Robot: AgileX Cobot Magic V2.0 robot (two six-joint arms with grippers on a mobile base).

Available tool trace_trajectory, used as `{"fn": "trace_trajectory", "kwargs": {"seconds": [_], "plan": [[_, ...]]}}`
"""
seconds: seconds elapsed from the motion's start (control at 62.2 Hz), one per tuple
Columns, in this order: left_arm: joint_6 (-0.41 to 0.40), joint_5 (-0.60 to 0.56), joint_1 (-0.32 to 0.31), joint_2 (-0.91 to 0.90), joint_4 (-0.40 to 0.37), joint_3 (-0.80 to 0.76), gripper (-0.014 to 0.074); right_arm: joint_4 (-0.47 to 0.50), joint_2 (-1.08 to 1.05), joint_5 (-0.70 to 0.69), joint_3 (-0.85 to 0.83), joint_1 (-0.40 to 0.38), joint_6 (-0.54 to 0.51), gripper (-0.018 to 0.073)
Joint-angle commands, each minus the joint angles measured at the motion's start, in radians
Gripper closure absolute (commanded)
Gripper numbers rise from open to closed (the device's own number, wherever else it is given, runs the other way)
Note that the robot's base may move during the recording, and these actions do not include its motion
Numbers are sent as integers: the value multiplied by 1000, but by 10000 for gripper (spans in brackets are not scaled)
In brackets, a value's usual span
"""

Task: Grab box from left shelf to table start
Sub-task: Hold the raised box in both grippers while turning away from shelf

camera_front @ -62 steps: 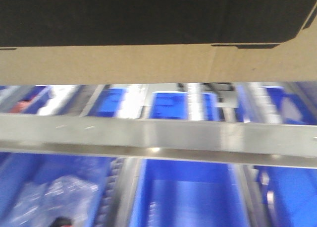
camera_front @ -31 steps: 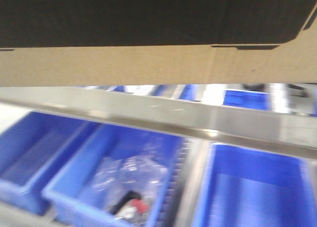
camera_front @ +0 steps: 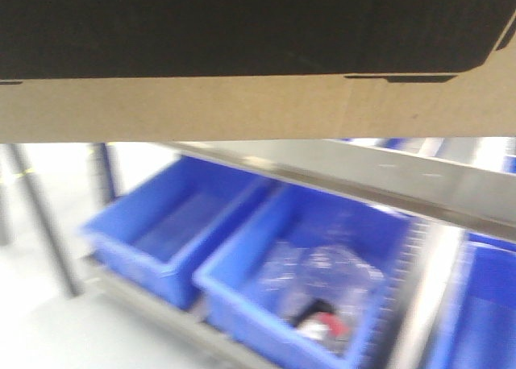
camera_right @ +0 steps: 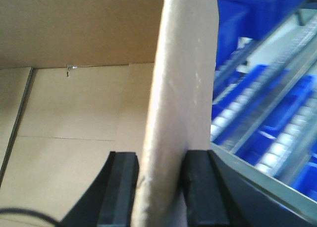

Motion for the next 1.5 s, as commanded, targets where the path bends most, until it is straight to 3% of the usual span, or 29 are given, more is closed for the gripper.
{"fn": "trace_trajectory", "kwargs": {"seconds": [0.0,1.479], "plan": [[-6,-196,2,-2,115,-40,699,-159,10,-151,-33,-14,-4,503],[-6,-196,2,-2,115,-40,699,-159,11,-151,-33,-14,-4,503]]}}
